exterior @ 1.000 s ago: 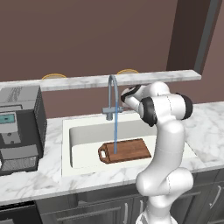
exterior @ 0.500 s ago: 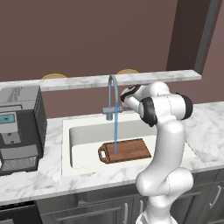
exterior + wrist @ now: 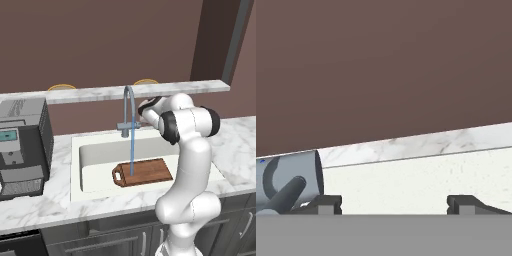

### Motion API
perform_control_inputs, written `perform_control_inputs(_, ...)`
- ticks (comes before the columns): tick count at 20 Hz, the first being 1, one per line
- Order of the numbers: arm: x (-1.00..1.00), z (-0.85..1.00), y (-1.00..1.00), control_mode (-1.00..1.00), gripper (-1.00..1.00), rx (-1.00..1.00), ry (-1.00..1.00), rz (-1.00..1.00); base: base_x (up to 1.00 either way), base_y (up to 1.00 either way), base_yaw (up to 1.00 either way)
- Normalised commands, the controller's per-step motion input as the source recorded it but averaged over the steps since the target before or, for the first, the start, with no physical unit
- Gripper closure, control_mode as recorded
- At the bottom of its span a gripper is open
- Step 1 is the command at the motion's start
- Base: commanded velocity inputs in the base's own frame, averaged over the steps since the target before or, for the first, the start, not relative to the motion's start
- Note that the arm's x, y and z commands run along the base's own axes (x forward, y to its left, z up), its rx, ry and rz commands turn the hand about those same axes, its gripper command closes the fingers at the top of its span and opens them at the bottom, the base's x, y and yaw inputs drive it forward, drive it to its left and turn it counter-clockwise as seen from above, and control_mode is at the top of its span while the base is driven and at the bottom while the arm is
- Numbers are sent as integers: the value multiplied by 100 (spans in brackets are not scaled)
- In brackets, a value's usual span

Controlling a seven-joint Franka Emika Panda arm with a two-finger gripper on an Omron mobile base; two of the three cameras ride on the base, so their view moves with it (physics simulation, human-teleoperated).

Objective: Turn on the sink faucet with hot water and rinse the cutting board for ten seconds, then turn off the faucet. Push the cutting board to reach the water if necessary.

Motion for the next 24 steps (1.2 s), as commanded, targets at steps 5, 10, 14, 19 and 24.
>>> perform_control_inputs(5, 5, 0, 20, -100, -100, 0, -4, 0, 0, 0, 0)
perform_control_inputs(10, 1, 0, 30, -100, -100, 0, -2, 0, 0, 0, 0)
perform_control_inputs(14, 0, 0, 36, -100, -100, 0, -1, 0, 0, 0, 0)
perform_control_inputs(19, 0, 0, 35, -100, -100, 0, -2, 0, 0, 0, 0)
perform_control_inputs(24, 0, 0, 31, -100, -100, 0, -5, 0, 0, 0, 0)
